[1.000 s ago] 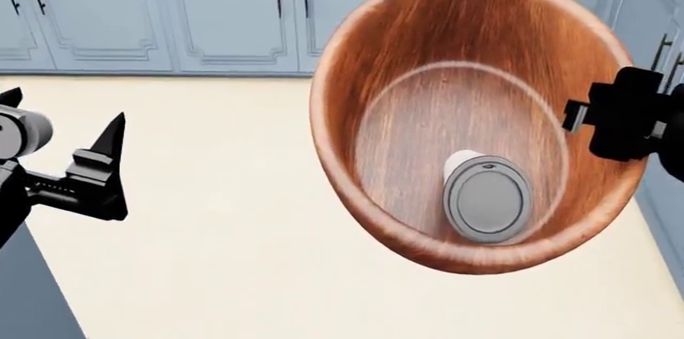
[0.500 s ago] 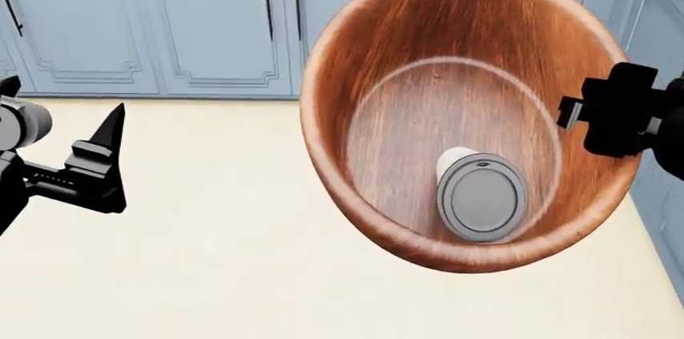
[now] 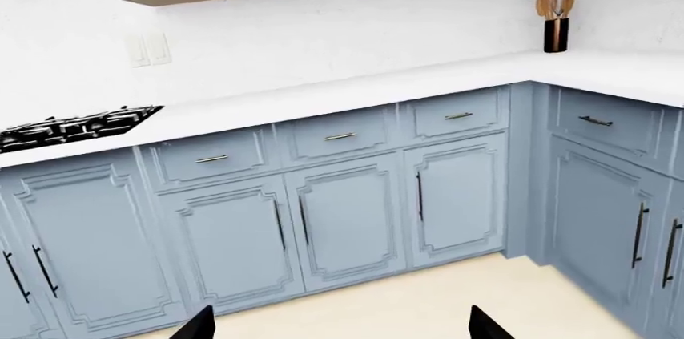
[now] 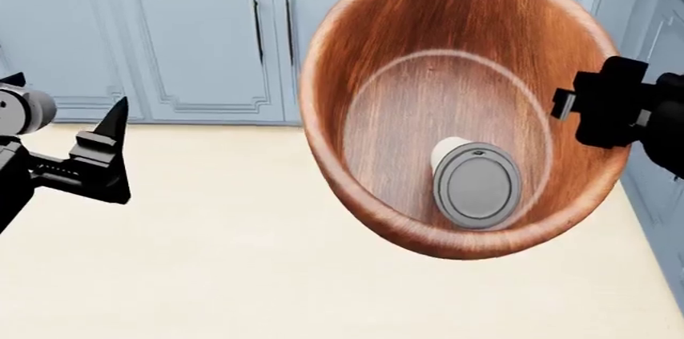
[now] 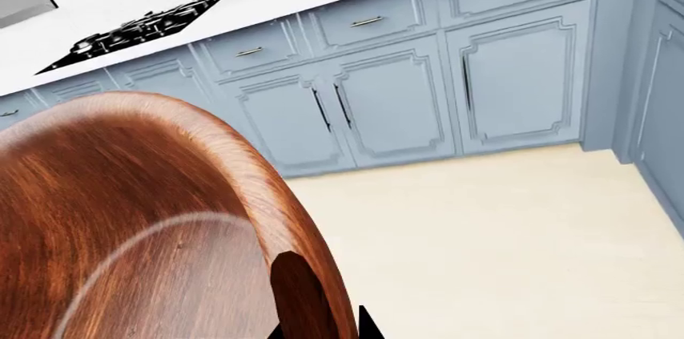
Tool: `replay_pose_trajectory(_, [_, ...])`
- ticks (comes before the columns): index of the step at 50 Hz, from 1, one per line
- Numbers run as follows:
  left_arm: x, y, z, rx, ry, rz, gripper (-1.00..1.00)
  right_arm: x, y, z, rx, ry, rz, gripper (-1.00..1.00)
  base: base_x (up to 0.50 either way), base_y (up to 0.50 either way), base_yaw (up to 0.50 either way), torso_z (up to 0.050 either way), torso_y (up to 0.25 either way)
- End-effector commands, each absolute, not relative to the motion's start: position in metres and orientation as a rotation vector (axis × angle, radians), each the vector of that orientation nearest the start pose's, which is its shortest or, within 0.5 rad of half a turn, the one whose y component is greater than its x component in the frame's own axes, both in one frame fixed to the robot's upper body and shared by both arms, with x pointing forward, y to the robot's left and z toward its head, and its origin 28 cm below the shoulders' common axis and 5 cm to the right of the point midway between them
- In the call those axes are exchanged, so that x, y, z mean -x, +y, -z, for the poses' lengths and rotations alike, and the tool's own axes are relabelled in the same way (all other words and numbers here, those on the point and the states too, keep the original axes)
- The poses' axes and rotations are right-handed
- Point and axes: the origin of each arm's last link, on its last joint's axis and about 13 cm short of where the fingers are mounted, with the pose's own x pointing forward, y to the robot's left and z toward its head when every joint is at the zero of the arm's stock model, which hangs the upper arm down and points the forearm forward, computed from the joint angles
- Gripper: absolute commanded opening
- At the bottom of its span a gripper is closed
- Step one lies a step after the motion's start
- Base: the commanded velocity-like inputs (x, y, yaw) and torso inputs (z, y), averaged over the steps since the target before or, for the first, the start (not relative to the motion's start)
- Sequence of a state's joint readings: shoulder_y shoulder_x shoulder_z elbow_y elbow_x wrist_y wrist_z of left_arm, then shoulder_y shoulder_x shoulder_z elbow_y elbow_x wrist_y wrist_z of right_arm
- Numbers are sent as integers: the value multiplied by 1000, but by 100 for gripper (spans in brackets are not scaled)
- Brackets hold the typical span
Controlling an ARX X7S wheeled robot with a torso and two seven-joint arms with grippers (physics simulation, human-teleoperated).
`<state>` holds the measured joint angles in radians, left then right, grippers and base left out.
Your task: Place the cup inside the bowl on the dining table and move the bowl to any counter.
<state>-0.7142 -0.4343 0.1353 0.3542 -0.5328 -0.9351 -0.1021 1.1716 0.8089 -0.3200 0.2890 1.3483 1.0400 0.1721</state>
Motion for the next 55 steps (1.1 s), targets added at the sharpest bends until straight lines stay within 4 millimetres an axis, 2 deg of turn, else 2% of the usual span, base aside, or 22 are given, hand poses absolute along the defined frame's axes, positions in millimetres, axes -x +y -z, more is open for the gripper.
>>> replay_pose_trajectory(1, [-299, 244, -211, -42, -30, 180, 100, -311, -241, -272, -305, 285, -241, -100, 500, -29, 0, 0, 0])
replay_pose_trajectory(6, [-306, 246, -216, -129, -22, 138, 100, -316, -239, -270, -314, 266, -246, -100, 500, -32, 0, 0, 2])
replay_pose_trajectory(7, [-306, 249, -219, -125, -30, 126, 100, -317, -239, -271, -370, 239, -264, -100, 500, -29, 0, 0, 0])
replay_pose_trajectory(9, [-307, 251, -221, -124, -30, 118, 100, -317, -241, -267, -352, 257, -254, -100, 500, -35, 0, 0, 5])
replay_pose_trajectory(14, [-308, 250, -220, -139, -24, 130, 100, -319, -247, -269, -368, 260, -229, -100, 500, -32, 0, 0, 0])
replay_pose_trajectory(24, [-313, 249, -222, -162, -29, 129, 100, -328, -246, -274, -361, 261, -234, -100, 500, -32, 0, 0, 2])
replay_pose_trajectory(39, [-314, 248, -214, -154, -32, 126, 100, -331, -244, -280, -322, 267, -244, -100, 500, -32, 0, 1, 1])
replay_pose_trajectory(43, [-314, 245, -207, -146, -29, 127, 100, -331, -242, -265, -336, 293, -243, -100, 500, -32, 0, 0, 3])
replay_pose_trajectory(55, [-304, 248, -211, -164, -60, 124, 100, -329, -238, -262, -343, 272, -270, -100, 500, -31, 0, 0, 2])
